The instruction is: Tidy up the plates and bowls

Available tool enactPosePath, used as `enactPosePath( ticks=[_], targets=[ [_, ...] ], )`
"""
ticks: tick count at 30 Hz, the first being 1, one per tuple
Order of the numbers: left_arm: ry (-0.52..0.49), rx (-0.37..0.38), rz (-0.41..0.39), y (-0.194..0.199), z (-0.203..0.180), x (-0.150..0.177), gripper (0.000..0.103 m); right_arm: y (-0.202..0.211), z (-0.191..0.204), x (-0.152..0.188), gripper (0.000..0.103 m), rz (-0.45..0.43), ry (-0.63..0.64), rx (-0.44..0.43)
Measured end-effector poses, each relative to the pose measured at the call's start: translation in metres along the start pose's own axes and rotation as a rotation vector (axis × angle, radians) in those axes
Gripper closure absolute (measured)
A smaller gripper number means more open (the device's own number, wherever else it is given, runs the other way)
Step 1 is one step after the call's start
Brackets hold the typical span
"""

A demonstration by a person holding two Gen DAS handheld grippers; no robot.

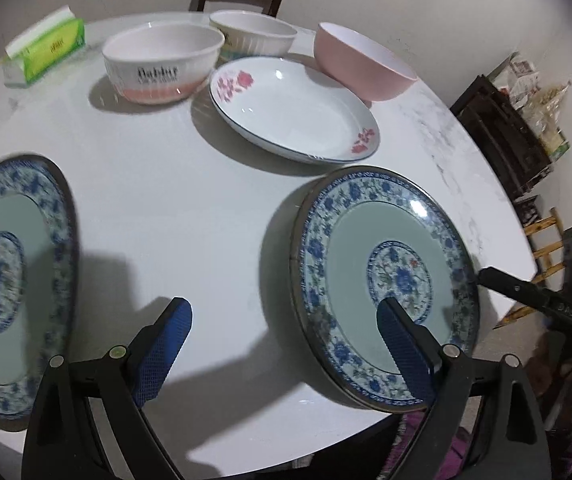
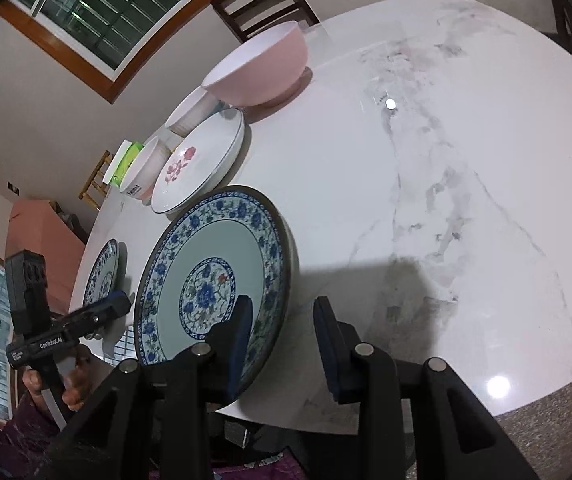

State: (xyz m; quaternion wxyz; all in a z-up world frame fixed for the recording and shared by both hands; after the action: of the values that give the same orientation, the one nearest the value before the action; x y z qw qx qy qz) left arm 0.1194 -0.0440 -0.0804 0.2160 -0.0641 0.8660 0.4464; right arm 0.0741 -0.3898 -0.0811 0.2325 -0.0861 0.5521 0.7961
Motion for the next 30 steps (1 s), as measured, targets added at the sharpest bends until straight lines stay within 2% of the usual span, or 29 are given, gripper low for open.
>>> enactPosePath(
  ticks=[5,10,13,15,17,20,22,23,24,26,30],
  targets=[
    [0.041,0.052,0.005,-0.007,0.005,0.002,0.014,-0.009,-0.003,-0.002,0.071,0.019,-0.023,-0.044],
    [0.017,0.077,-0.012,-0.009,0.002,0.003,0.018,-0.023,-0.006,-0.005,0.071,0.053,-0.057,-0.118],
    [-0.018,0.077,-0.011,-0.011,-0.004,0.004,0.029,-0.029,-0.003,-0.006,0.071,0.068,-0.064,-0.163],
    [-0.038,0.091,0.001,-0.014,-0.008,0.005,0.048,-0.032,0.001,-0.005,0.069,0.079,-0.061,-0.187],
    [-0.069,0.107,0.028,-0.018,-0.012,0.007,0.061,-0.033,0.004,-0.005,0.069,0.071,-0.046,-0.187],
    [-0.085,0.092,0.020,-0.018,-0.014,0.008,0.064,-0.032,0.006,-0.004,0.075,0.067,-0.037,-0.178],
    [-0.075,0.083,0.016,-0.017,-0.011,0.007,0.073,-0.033,0.004,-0.003,0.087,0.062,-0.039,-0.157],
    [-0.065,0.069,0.012,-0.017,-0.008,0.006,0.083,-0.032,0.004,-0.003,0.091,0.055,-0.028,-0.135],
    [-0.058,0.065,0.006,-0.016,-0.005,0.006,0.086,-0.032,0.003,-0.002,0.091,0.050,-0.018,-0.124],
    [-0.041,0.078,0.002,-0.015,0.000,0.005,0.086,-0.032,0.002,0.000,0.092,0.054,-0.019,-0.144],
    [-0.060,0.049,-0.003,-0.015,-0.004,0.006,0.086,-0.031,0.003,0.002,0.092,0.047,-0.024,-0.146]
  ],
)
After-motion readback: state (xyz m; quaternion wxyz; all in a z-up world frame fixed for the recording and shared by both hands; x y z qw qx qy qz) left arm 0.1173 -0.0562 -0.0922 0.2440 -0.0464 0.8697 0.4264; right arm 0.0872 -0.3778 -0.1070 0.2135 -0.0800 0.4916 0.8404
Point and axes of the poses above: each gripper's, at about its wrist camera, not at the fingertips, and y roughly against the way its jaws point, z to its left, x to its underside, the point moved 1 cm from there along -y, roughly the way its jaws point, and after that the axes turned 12 degrees about x, right-handed, at the moved point
